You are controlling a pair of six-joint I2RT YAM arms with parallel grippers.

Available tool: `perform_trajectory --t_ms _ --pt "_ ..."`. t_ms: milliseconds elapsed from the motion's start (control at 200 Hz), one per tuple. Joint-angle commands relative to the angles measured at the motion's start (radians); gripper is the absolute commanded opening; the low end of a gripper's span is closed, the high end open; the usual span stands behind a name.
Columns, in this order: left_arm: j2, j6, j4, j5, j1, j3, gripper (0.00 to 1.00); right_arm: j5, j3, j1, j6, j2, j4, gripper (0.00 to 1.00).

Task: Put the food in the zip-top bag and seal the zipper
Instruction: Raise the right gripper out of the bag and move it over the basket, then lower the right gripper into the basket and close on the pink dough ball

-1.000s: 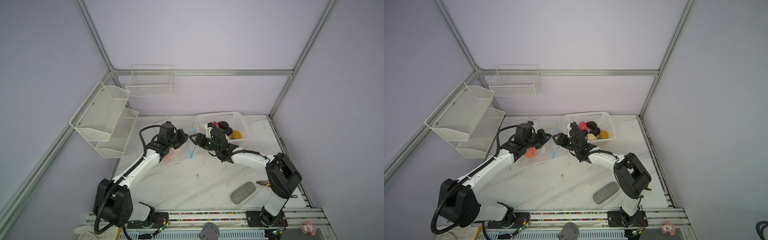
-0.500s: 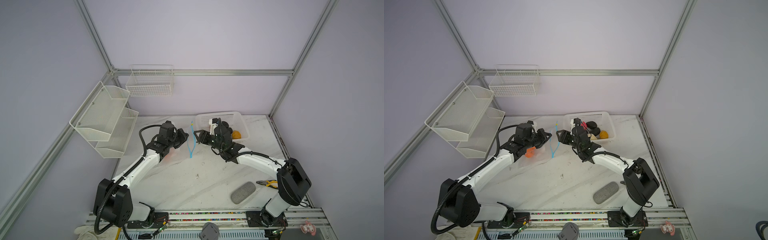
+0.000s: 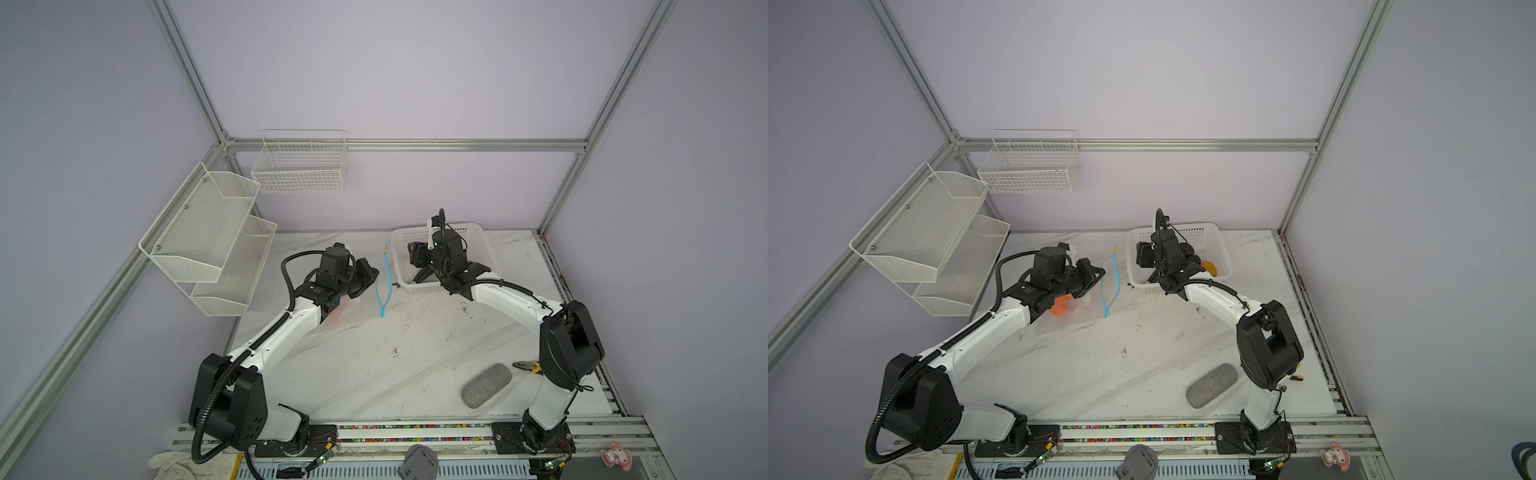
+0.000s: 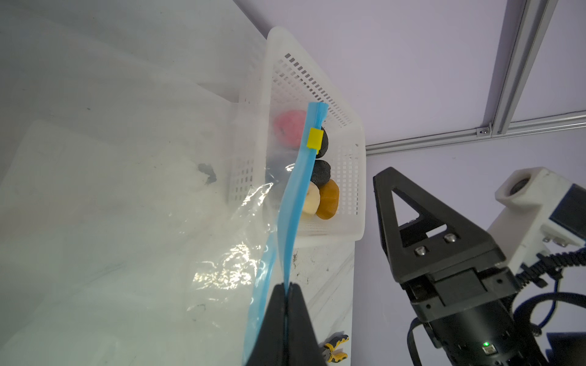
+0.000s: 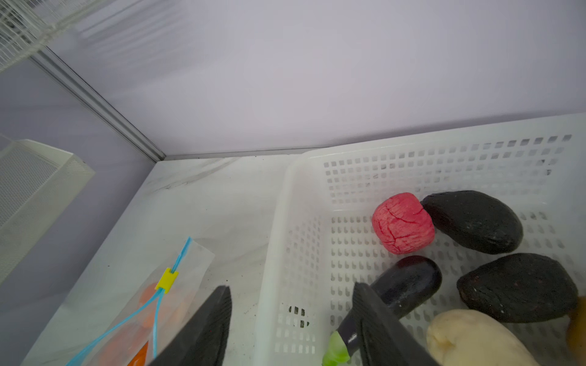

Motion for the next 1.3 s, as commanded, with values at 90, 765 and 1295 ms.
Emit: perform_trajectory --t_ms 90,765,1295 --pt "-0.008 0.025 0.012 0.015 0.001 -0.001 0.0 0.035 0.211 -0.05 -0.13 0.129 -0.28 0.64" --pt "-0.032 0.028 0.011 -0.01 0.0 -0.03 0.0 0.021 0.793 -0.093 -0.278 0.49 -0.733 0.67" --pt "0.056 0.053 -0.001 0.009 0.002 0.008 0.0 -0.068 0.935 -0.161 -0.322 0.652 -0.734 0.75"
